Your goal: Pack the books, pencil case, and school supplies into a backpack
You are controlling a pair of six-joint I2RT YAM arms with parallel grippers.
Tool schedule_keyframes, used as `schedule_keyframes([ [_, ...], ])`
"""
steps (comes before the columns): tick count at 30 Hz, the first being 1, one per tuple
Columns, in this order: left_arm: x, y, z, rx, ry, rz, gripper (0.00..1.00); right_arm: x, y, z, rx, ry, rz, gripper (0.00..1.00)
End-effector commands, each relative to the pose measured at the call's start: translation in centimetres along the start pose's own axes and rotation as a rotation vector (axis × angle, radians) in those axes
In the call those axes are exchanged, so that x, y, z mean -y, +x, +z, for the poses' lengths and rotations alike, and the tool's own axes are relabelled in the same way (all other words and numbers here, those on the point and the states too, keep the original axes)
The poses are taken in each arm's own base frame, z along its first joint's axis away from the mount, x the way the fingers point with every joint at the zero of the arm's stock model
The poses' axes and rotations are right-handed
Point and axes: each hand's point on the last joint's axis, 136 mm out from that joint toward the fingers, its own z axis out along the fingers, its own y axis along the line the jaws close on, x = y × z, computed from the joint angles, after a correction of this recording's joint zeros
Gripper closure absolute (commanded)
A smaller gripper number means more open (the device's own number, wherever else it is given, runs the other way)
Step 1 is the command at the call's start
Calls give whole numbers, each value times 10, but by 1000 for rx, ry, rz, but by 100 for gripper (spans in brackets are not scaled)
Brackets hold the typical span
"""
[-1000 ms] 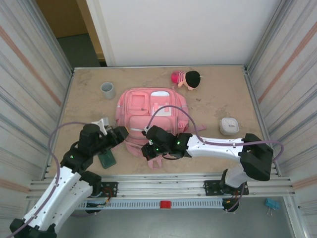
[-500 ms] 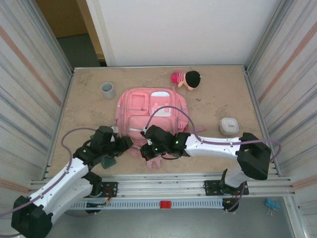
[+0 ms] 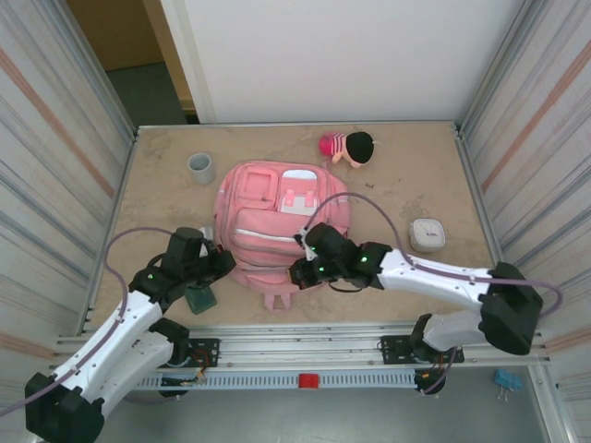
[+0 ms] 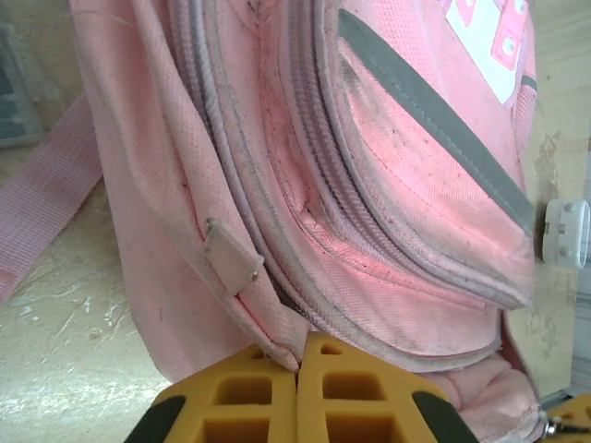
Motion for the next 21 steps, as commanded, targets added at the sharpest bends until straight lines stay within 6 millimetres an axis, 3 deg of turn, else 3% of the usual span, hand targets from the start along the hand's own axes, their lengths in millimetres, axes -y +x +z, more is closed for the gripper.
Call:
schedule_keyframes([
  [1,-26,-19,-10,95,-148,50,100,36,15,-19,-37,58,51,100],
  [5,-25,-22,-13,109,-148,64,100,43,12,-25,-16,41,70,100],
  [9,-9,-28,-18,118,-100,129,97,23,9,-21,-20,-44,47,100],
  [12,9,-34,-27,131,-43,221,62,15,10,-16,-35,-52,15,100],
  [14,18,-38,-35,150,-18,275,43,20,12,-14,-47,-9,16,100],
  [16,28,-37,-40,157,26,348,35,24,15,-10,-58,11,25,89],
  [18,40,-33,-44,150,82,467,33,24,17,-7,-63,0,35,78],
  [21,65,-15,-54,120,199,781,34,20,16,-4,-50,-35,54,65],
])
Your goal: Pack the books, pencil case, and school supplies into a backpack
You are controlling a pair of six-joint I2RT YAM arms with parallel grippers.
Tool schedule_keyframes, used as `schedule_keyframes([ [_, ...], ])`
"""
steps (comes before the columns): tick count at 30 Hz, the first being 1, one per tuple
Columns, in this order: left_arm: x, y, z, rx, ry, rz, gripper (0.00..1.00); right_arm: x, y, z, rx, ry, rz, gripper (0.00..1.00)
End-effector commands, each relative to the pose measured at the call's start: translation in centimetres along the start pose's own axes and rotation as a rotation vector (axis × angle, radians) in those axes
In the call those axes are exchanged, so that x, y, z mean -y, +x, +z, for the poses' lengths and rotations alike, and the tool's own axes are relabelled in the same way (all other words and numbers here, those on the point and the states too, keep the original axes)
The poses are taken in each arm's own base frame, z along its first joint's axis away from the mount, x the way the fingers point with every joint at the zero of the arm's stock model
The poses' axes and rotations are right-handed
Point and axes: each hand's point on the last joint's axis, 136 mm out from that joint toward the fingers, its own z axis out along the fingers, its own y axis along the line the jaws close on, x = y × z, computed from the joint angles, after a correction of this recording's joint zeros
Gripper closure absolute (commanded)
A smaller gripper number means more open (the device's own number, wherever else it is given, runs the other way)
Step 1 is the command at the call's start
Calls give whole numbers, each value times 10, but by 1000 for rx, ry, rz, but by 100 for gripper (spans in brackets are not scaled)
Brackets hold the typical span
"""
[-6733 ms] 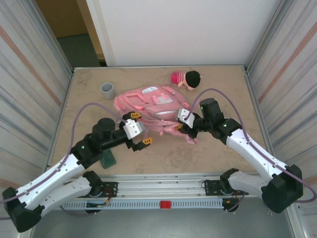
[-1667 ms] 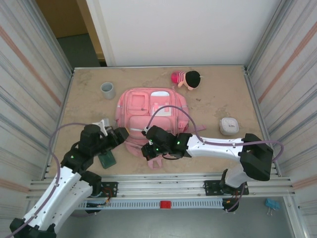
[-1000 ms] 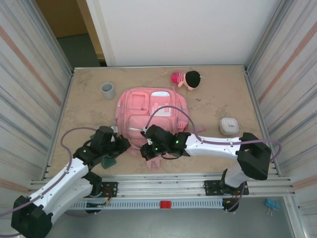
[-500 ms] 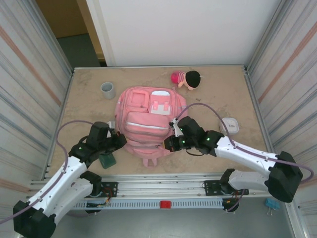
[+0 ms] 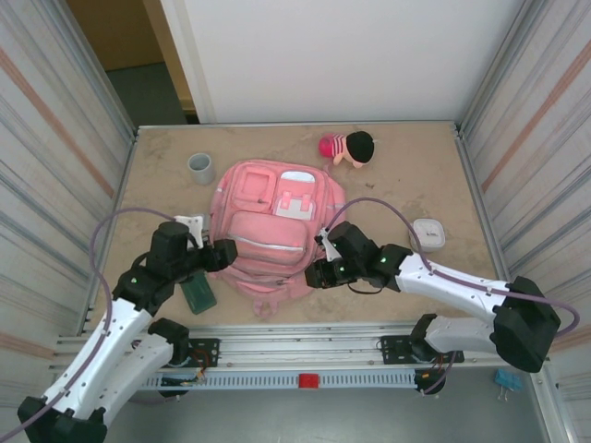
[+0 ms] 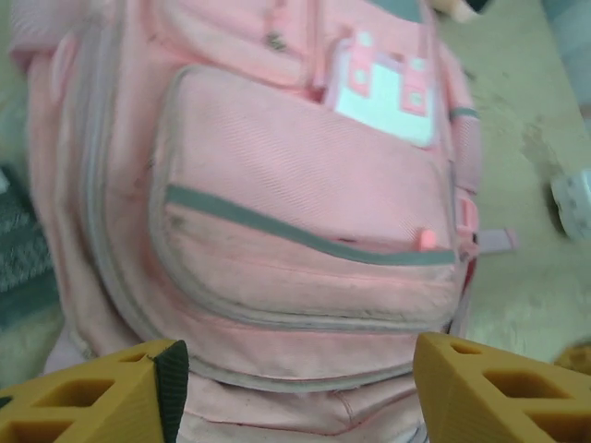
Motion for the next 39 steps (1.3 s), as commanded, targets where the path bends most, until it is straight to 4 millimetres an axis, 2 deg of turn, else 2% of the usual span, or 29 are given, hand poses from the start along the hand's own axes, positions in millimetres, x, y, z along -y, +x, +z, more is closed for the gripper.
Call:
schedule_keyframes([
  [1,42,1,-14,6,191,455,34,-7,-3,2,13,-36,8,63],
  [3,54,14,-19,-23,254,707,35,-9,-5,2,21,-47,7,61],
  [5,56,30,-16,-72,278,914,35,-10,-6,4,22,-53,7,60],
  [9,53,53,3,-194,302,1170,34,-13,-7,6,27,-72,23,60],
  [14,53,81,30,-336,376,1312,32,-18,-9,9,40,-117,48,59],
  [22,57,91,53,-372,435,1433,34,-19,-12,10,42,-156,91,58],
  [29,46,102,73,-444,369,1522,47,-10,-12,13,61,-192,195,57],
  [32,43,102,78,-427,330,1550,60,-9,-11,16,59,-213,237,57],
  [39,59,94,71,-276,360,1565,93,-12,-14,28,52,-264,320,57],
])
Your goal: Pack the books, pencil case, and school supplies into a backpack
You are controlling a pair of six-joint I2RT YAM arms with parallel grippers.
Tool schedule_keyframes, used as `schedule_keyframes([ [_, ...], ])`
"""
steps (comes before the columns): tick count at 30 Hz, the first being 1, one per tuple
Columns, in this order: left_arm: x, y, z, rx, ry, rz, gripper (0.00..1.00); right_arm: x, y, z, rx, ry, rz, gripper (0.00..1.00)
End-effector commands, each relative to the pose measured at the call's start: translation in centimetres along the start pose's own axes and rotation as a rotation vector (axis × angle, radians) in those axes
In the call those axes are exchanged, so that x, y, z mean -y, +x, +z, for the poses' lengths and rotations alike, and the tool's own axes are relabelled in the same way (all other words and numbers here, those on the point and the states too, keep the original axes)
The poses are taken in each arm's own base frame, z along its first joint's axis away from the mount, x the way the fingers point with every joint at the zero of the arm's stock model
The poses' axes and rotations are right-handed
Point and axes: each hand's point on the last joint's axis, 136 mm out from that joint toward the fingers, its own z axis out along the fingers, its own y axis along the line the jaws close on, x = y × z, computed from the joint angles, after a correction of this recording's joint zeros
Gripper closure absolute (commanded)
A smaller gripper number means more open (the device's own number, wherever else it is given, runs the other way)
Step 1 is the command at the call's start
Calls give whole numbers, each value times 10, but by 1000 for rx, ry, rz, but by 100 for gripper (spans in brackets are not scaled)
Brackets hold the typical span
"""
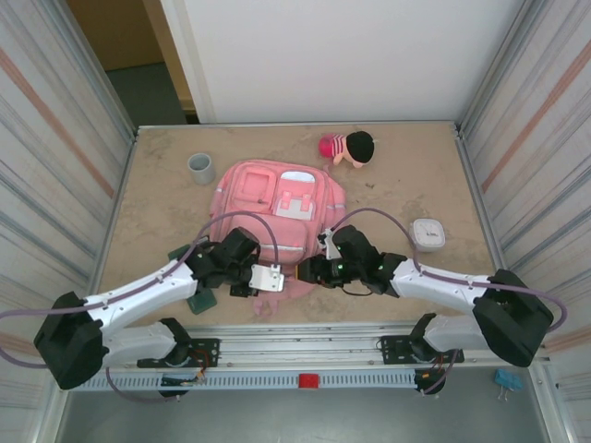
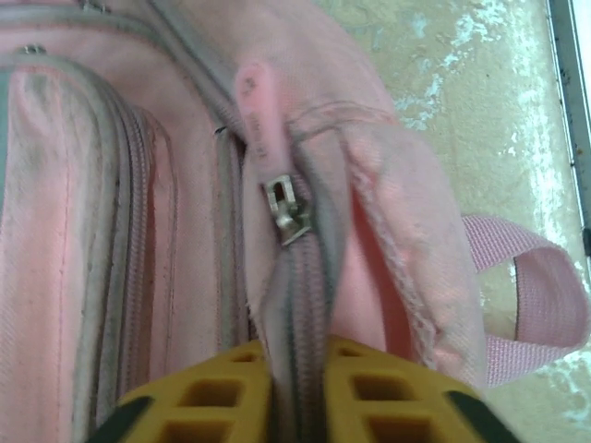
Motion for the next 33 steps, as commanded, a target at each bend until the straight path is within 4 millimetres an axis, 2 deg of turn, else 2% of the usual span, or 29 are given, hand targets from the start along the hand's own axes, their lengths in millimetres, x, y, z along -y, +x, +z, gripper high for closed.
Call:
schedule_keyframes([
  [1,-12,-13,-8,73,-88,39,95,-6,-3,7,1,-55,60,57],
  [9,-18,-18,-15,104,-171,77,98,-7,-9,18,15,-79,108,56],
  [16,-22,-22,-17,123,-189,82,99,-11,-6,32,-10,-110,145,56],
  [26,-23,-22,-18,121,-204,86,99,-23,-6,39,-14,-170,165,69],
  [33,-26,-22,-20,117,-214,85,100,-24,0,44,-28,-159,177,71],
])
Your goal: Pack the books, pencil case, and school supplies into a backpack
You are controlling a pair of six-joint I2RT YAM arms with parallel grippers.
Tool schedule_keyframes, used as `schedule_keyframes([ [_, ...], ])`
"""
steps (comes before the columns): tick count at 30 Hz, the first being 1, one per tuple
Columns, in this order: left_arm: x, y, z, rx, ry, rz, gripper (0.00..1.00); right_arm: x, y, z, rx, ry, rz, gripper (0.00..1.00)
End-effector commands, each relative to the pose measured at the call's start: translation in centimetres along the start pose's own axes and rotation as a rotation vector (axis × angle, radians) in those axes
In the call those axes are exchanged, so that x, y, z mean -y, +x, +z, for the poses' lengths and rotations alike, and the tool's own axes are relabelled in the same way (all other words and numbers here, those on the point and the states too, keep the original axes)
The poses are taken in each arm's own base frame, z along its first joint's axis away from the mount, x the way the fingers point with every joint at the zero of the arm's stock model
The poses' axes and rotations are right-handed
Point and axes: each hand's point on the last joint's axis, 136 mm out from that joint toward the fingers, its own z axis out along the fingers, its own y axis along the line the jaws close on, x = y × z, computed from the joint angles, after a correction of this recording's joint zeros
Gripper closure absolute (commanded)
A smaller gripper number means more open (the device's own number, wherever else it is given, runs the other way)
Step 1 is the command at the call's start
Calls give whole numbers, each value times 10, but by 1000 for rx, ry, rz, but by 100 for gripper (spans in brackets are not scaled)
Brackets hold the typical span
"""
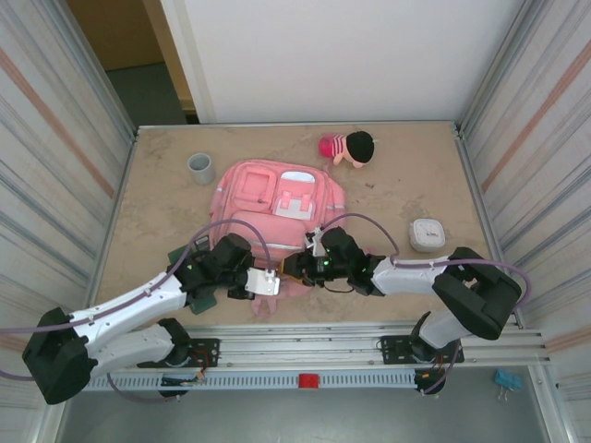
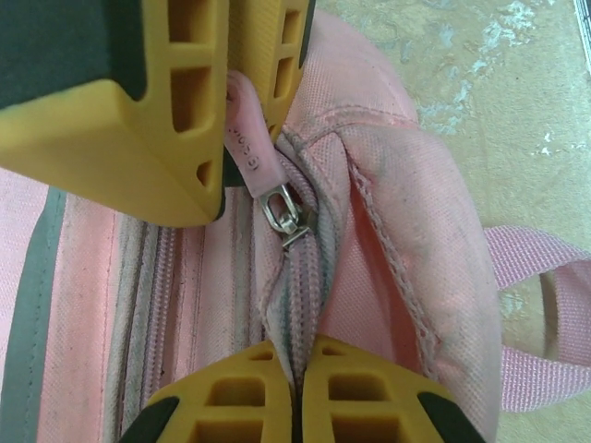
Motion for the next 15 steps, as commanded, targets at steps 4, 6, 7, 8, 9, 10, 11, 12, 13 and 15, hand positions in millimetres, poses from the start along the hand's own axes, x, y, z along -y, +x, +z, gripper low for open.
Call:
schedule_keyframes([
  [4,-23,-19,-9,73,-107,29,100,6,6,7,-22,18,28,81],
  [6,-23,-18,-10,68,-111,30,100,8,4,6,-15,23,30,88],
  [7,-23,-17,-10,63,-112,28,100,9,4,4,-11,28,28,92],
  [8,-24,-16,-10,59,-116,28,100,9,3,2,-3,31,23,95],
  [9,-24,-15,-10,52,-117,28,100,12,2,-1,5,42,20,98],
  [10,-24,-14,-10,47,-117,26,100,15,-1,-5,18,56,18,99],
  [11,-24,-13,-10,39,-117,27,100,19,-4,-10,31,71,16,100],
  [12,-23,-11,-10,32,-115,27,100,25,-7,-18,48,93,13,100],
  [13,-23,-10,-11,22,-116,25,100,30,-11,-26,67,112,8,100],
  [15,-23,-7,-12,8,-124,24,100,40,-21,-46,110,154,-3,100],
])
